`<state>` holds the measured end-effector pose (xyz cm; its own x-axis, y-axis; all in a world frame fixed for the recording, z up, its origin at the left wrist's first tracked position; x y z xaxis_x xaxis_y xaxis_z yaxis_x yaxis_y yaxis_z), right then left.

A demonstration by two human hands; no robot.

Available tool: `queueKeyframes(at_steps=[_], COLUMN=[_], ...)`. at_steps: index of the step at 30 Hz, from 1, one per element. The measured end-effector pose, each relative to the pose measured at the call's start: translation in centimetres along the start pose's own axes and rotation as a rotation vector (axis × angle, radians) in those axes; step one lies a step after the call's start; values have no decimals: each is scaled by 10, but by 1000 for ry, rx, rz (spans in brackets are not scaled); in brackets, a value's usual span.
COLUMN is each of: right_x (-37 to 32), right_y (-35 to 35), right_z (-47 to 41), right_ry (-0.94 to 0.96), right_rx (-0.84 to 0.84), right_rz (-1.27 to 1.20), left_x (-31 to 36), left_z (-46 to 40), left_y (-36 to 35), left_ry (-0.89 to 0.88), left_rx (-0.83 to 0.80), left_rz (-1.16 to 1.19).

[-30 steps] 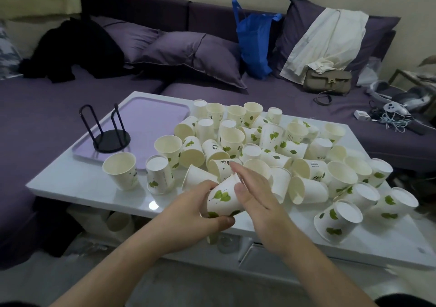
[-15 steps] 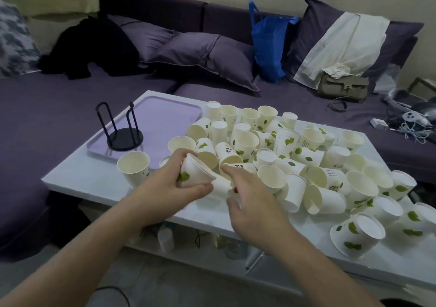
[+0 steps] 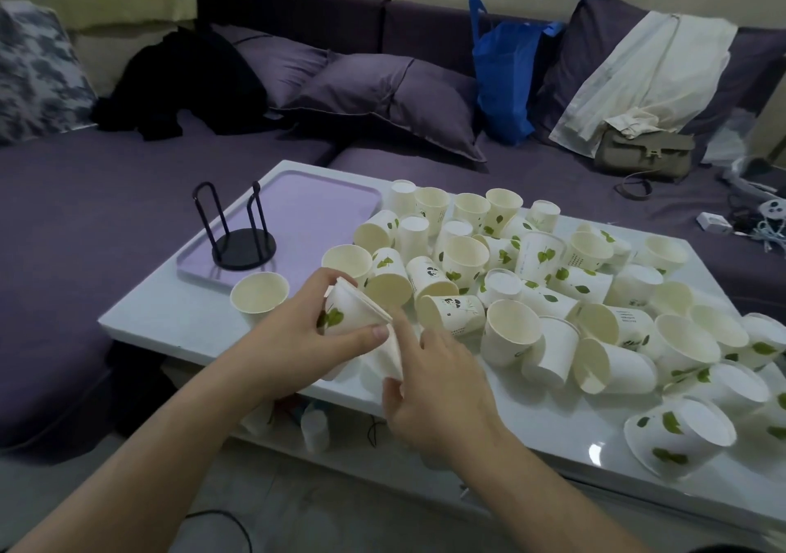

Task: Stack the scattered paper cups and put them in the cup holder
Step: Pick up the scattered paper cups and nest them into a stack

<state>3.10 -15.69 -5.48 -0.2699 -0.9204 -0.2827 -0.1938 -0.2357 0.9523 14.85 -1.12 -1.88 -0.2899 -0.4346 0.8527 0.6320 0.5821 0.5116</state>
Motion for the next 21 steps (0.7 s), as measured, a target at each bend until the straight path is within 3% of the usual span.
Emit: queueKeyframes(at_steps=[5,9,11,17,21], right_x=[19,36,39,49,54], right_y=[42,63,60,49,50], right_z=[15,30,30,30,30], right_ry=[-137,-190,-168,-188,-177], right_rx=[9,20,-1,47,221], right_rz=[-303,-814,-865,-884,-941], left_x=[10,14,21,29,29], left_z=[3,11,17,18,18], left_y=[4,-13,-32,-58,-64], left_ry=[50,21,-39,-128,-110], left_rx=[47,-169,-234,-219,-207], left_rz=[39,-132,-193,-211,-201])
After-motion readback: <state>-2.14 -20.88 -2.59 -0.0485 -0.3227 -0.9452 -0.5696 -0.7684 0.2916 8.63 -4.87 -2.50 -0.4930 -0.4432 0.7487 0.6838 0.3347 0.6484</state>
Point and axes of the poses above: each hand's wrist, its own z-axis away from the middle knuckle, its own y-axis out of the back of the hand, x = y × z, the point moved 3 cm from there along -z, towards the middle knuckle, and after that the axes turned 3 degrees about -z, right-handed, at the moved point
